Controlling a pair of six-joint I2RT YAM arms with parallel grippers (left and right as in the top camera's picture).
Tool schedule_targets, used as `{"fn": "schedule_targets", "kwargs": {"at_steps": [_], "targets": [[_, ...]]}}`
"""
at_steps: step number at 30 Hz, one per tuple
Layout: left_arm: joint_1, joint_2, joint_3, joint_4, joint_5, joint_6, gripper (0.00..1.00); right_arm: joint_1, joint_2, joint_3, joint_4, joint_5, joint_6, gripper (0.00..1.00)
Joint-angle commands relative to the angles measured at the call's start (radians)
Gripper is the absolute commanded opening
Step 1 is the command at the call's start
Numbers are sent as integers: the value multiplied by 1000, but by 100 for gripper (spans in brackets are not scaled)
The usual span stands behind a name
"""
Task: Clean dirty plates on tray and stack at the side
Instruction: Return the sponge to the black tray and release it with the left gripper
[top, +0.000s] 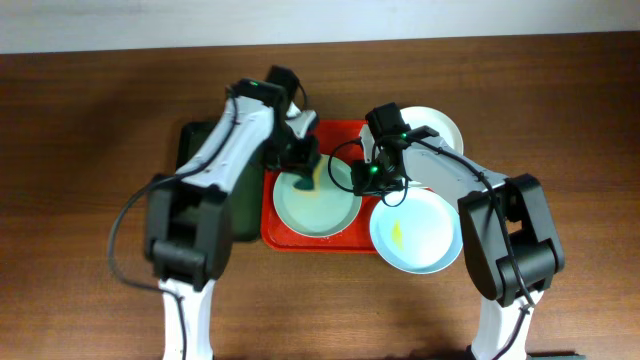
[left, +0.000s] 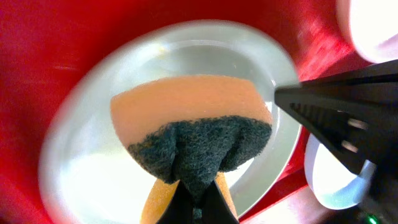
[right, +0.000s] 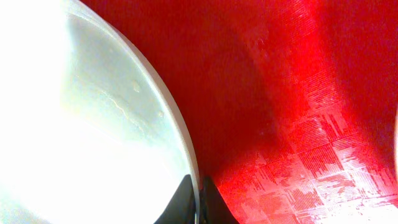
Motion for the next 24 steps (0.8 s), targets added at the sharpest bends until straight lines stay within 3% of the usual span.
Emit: {"fn": "schedule_targets", "kwargs": {"at_steps": [1,6,10,15,18,21,24], "targets": [[13,-128,29,-31,-194,-3,0,10,21,-29,-6,21,-11,5],[100,-131,19,-121,-433,-126,0,10,21,-29,-7,21,-12,5],[169,-129,-64,-108,-468,-126,0,10,21,-29,-7,22,-14,5],[220,-129,-309,78,-466,-126,0,10,21,-29,-10,25,-14,5],[232,-129,-339,97,-466,-130,0,10,21,-29,-9,25,-14,5],[232,-129,-339,102,-415,-129,54,10,21,-29,-9,24,-14,5],[243,-142,-275,61,-378,-114,57,10,21,-29,-9,24,-14,5]]}}
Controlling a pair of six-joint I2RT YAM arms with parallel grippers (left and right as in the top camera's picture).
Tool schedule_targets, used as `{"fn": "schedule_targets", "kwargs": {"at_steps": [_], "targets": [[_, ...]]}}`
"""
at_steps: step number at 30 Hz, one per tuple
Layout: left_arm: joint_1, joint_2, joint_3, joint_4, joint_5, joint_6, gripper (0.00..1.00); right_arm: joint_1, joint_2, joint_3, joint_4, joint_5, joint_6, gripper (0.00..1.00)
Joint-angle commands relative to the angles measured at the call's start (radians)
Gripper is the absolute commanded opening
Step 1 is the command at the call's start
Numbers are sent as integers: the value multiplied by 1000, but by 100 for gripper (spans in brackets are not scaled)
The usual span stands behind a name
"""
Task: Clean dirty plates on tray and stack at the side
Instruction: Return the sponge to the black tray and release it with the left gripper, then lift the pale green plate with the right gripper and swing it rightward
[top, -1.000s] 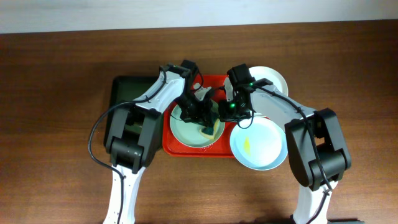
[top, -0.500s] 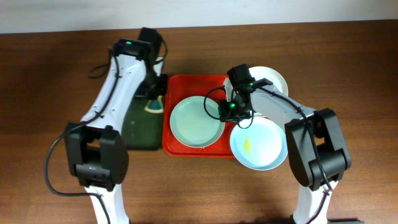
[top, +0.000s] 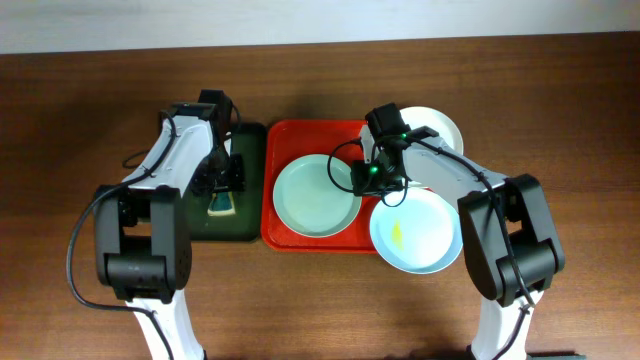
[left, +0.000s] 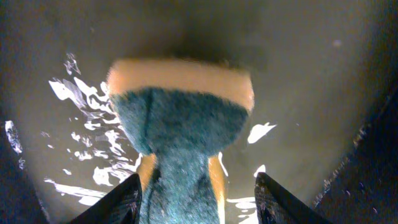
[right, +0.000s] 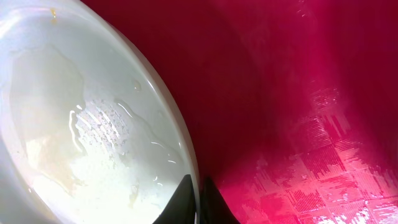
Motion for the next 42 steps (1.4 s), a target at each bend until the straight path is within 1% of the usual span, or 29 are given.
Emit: {"fn": "schedule_targets", "kwargs": {"at_steps": [1,3,5,6,7,9,10,11,12,16,18,21,23,24,28,31,36,42], "targets": [[22,-36,111,-57,37,8,57,10,21,-27,-11,25,-14,5],[65,-93,210,-106,37,-23,58,10,21,-27,-11,25,-14,5],[143,-179,253,-98,29,-66,58,10,21,-27,-12,25,-14,5],[190,-212,253,-97,26,-95,67,10,21,-27,-13,25,-14,5],[229,-230,253,-101,30,-116,100,10,21,-27,-12,25,-14,5],[270,-233,252,-118,71,-116,99,10,21,-27,-10,25,-14,6],[274,-232,252,-124,70,-116,99,10,21,-27,-8,25,-13,13],[274,-232,252,-123,70,-116,99,10,21,-27,-8,25,-10,14],[274,-232,252,-123,70,-116,99,10,21,-27,-8,25,-10,19],[274,-232,252,-123,70,-116,99,10,21,-27,-7,25,-10,25],[274,-232,252,-123,70,-116,100,10,21,-27,-7,25,-2,26],[274,-232,252,-123,70,-116,99,10,21,-27,-22,25,-2,25],[274,-232,252,-123,70,-116,99,11,21,-27,-37,25,3,9],[274,-232,252,-123,70,-116,100,10,21,-27,-42,24,17,4],[274,-232,252,-123,70,-116,99,-6,16,-14,-76,6,55,4],[274,-232,252,-123,70,-116,99,-39,-6,38,-148,-44,54,4],[271,-232,252,-123,70,-116,99,-58,-60,98,-241,-48,53,4],[271,-232,252,-123,70,-116,99,-57,-60,241,-378,-69,39,4]]}}
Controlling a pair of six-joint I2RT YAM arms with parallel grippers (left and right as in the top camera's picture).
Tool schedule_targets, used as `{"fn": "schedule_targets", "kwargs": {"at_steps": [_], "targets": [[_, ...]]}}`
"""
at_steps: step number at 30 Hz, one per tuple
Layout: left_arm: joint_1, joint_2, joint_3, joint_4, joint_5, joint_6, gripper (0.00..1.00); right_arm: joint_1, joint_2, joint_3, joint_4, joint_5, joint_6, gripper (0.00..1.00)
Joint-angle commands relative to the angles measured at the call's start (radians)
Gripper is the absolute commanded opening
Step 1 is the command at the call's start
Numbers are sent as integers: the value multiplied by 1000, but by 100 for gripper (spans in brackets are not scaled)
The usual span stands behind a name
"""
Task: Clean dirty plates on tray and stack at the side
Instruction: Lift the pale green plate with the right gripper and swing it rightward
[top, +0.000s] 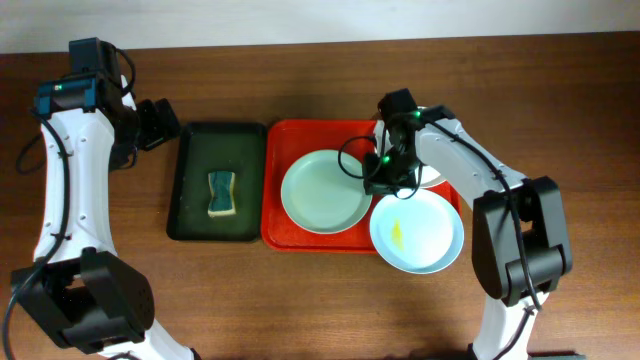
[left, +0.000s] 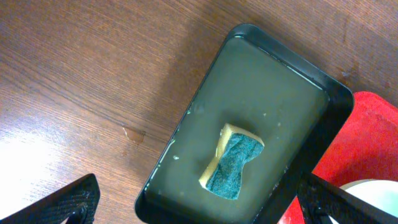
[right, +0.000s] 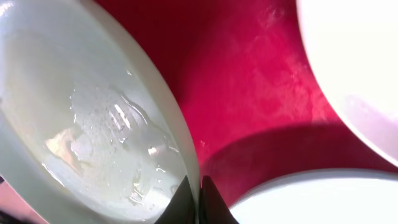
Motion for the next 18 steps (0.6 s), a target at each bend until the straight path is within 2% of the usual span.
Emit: {"fn": "schedule_targets", "kwargs": {"at_steps": [1,5,8,13,18], "targets": [[-3,3,1,-1,11,-14,99,-3,-43,105,-64,-24,-10,4],[-3,3,1,-1,11,-14,99,26,-43,215,-98,-22,-6,4],[-3,3,1,-1,11,-14,100,83,-43,227,-6,26,62,4],[-3,3,1,-1,11,-14,99,230,-43,227,188,231,212,4],[-3,3,1,-1,11,-14,99,396,-31,227,342,502,212,4]]}}
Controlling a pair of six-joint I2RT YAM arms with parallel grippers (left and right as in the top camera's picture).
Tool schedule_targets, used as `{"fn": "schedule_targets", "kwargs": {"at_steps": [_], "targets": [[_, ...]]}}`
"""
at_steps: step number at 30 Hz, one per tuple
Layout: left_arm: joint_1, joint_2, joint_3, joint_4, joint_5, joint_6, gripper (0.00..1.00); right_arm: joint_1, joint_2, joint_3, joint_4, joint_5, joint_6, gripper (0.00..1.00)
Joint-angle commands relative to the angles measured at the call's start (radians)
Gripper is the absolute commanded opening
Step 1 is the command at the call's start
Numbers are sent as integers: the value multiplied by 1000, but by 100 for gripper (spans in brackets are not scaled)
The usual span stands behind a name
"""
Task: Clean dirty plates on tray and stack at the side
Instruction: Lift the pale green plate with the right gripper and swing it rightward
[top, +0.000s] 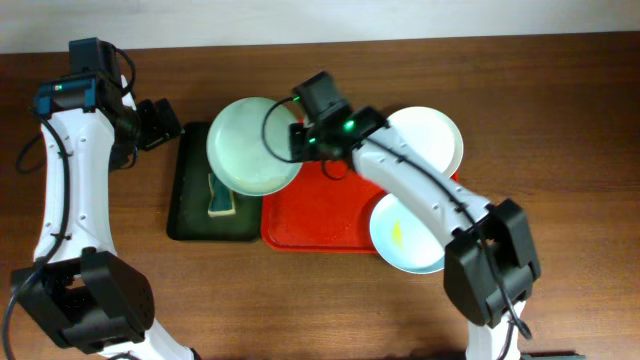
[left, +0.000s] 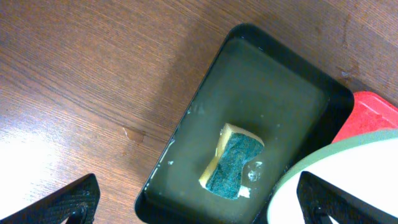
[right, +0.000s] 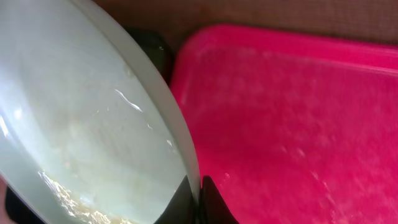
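My right gripper is shut on the rim of a pale green plate, holding it in the air over the right part of the dark basin and the red tray's left edge. In the right wrist view the plate is wet. A yellow-green sponge lies in the basin, partly under the plate. A white plate with a yellow smear rests on the tray's right edge. Another white plate lies behind it. My left gripper is open, high over the table left of the basin.
The basin holds murky water with the sponge near its middle. The brown wooden table lies all round.
My right gripper has carried the pale green plate from the red tray up and left, over the basin's right side. The left arm has not moved.
My left gripper held the sponge over the green plate on the tray while my right gripper gripped its rim. Then the sponge was down in the basin. Then the left gripper stood open and far off. Now the plate hangs over the basin.
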Motion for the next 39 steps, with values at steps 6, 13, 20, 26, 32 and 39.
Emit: {"fn": "schedule_targets", "kwargs": {"at_steps": [6,13,20,26,32,39], "targets": [[-3,3,1,-1,11,-14,99,143,-16,18,105,397,17,4],[-8,3,1,-1,11,-14,99,144,-16,18,251,508,-120,4],[-6,3,1,-1,11,-14,99,148,-16,18,460,561,-417,4],[-7,3,1,-1,11,-14,99,211,-16,18,634,729,-698,4],[-7,3,1,-1,11,-14,99,261,-16,18,829,897,-959,4],[-7,3,1,-1,11,-14,99,314,-17,18,1007,897,-1198,4]]}}
